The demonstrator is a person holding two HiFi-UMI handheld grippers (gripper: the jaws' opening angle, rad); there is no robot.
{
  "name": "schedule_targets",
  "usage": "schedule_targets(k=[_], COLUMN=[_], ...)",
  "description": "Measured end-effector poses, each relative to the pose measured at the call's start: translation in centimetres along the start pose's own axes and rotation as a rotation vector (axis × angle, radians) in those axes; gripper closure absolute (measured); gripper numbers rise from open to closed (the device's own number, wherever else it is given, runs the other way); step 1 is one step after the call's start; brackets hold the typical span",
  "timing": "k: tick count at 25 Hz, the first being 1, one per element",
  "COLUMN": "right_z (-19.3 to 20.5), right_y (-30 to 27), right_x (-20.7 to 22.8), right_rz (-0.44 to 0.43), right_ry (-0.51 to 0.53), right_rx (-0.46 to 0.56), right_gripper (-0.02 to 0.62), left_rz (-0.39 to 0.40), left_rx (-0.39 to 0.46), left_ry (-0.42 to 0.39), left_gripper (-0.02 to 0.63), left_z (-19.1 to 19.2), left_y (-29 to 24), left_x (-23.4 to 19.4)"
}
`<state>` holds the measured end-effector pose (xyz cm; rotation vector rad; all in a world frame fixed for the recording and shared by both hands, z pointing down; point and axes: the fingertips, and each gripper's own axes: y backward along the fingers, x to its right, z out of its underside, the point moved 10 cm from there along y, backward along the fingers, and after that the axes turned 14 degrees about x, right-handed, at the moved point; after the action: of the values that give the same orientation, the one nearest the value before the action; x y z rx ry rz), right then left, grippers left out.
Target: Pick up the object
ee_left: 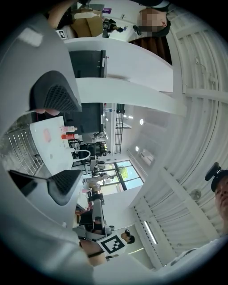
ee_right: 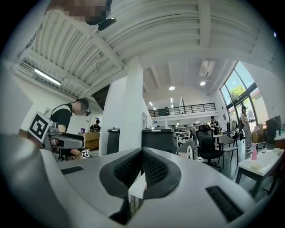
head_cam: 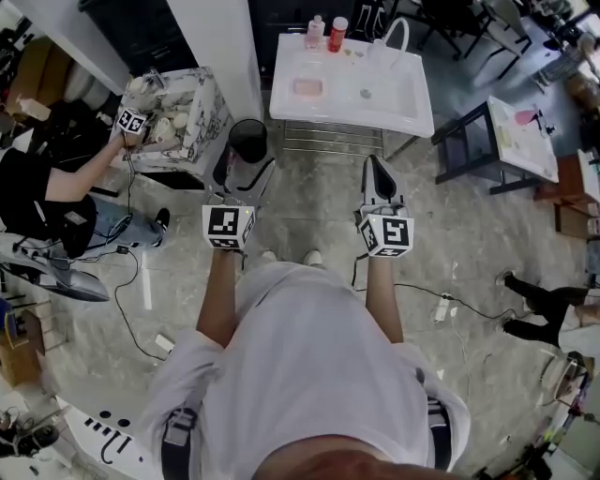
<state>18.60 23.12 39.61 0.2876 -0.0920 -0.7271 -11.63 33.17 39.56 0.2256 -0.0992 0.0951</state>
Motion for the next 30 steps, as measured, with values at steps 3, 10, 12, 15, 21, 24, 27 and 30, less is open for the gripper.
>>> schedule_targets(k=[3,10,12,15,21,24,27,30], right_z=[0.0,0.9,1.1,1.6,3.0,3.6,4.5,5.6], right_y=[0.7,2.1,2.4,2.7,2.0,0.5,-1.8,-4.7], right_x=[1.0,4.8,5.6,6.5,8.0,8.6,9.0,9.9], right_rz=[-0.008,0.000,-0.003,-0.004,0.005,0.004,0.001,0.007], right_ry=[-0.004,-0.031,-0.040,-0.055,-0.076,-0.077,-0.068,-0.072], right_rx=[0.000,-0.033,-0.042,-0.046,-0.055,-0.059,-0.066,-0.075], right_gripper=[0.594,0.594,0.594,0.594,0.594,0.594,0.594,0.594], left_rz=[-0.012,-0.018,-0.020,-0.021,-0.028,-0.032,-0.033,-0.030], left_rx=[0.002,-0.018,-0.020,-0.023,-0.023,-0.020,-0.010,-0.006], left_ry=[-0.001,-0.031,-0.029,-0.029,-0.030,-0.025,-0.009,0.009], left_gripper=[0.184,0.134,0.125,0.111,0.106,0.106,0.107,0.106], left_z=[0.1,0.1,-0.1,-0.2,0.9,1.7,2.9,4.7], left_y=[-0.2,-1.6,-1.8,-2.2,-4.7,-6.8,-9.3,-12.4], left_x=[0.9,4.0,4.7,5.4,4.6,3.6,1.9,0.1])
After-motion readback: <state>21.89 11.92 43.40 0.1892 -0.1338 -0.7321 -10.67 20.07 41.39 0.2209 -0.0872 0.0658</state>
